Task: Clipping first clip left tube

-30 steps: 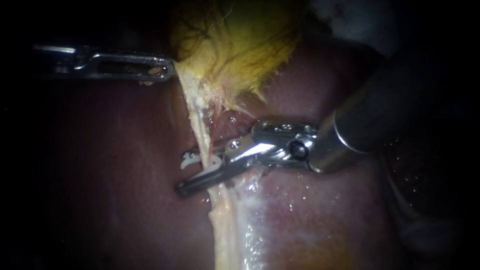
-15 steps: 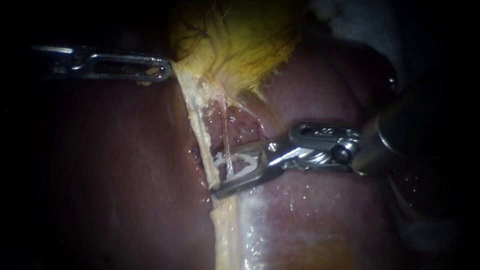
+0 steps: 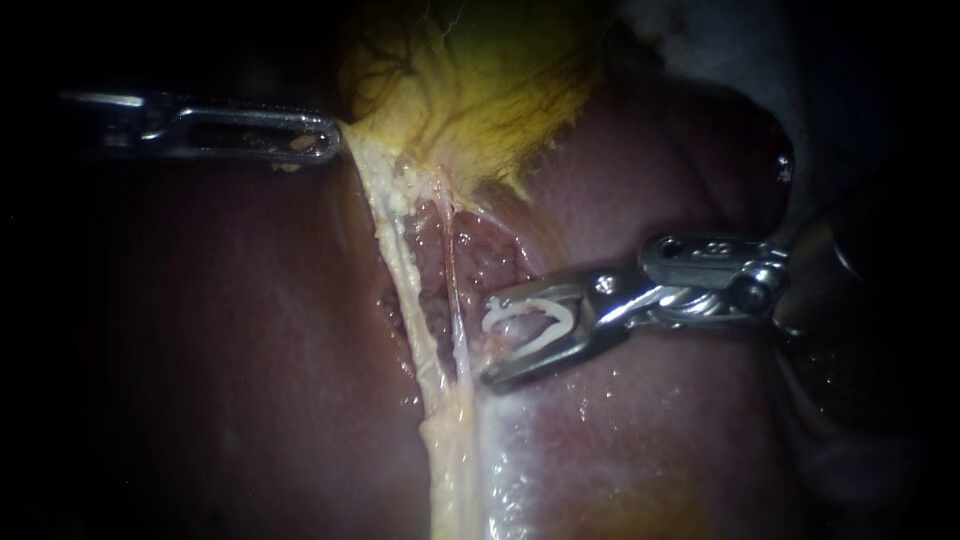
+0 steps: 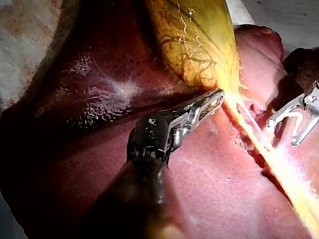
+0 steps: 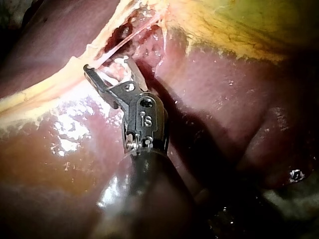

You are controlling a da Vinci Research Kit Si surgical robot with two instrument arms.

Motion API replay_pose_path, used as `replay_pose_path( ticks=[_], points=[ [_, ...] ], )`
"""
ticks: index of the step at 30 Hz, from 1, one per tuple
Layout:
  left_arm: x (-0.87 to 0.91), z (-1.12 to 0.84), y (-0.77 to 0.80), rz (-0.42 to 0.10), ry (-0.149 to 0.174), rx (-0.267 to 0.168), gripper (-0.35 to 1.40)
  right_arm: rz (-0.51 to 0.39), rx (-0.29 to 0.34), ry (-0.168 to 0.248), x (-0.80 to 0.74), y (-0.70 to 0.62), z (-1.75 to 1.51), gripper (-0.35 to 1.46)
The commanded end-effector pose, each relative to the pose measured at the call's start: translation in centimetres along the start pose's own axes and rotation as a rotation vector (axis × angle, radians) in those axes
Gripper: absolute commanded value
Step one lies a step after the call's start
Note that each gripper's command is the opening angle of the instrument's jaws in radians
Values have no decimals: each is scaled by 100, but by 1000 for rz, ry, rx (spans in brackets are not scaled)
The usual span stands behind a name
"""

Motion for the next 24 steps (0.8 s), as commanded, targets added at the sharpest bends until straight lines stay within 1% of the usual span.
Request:
replay_pose_path(
  ticks=[1, 5, 10, 14, 15, 19, 24],
  points=[
    [0, 0, 0, 0, 0, 0, -35, -6, 1, 1, 1, -1, -1, 57],
    [0, 0, 0, 0, 0, 0, -35, -22, 28, 0, 5, -10, -3, 58],
    [0, -1, 0, 0, 0, 0, -35, -22, 77, 7, 8, -25, 3, 58],
    [0, -1, 0, 0, 0, 0, -35, -24, 127, -12, 12, -35, 13, 56],
    [0, 0, 0, 0, 0, 0, -35, -24, 131, -14, 13, -37, 16, 56],
    [0, 0, 0, 0, 0, 0, -35, -26, 129, -14, 14, -36, 27, 56],
    [0, 0, 0, 0, 0, 0, -35, -29, 144, -15, 10, -27, 40, 56]
  ],
)
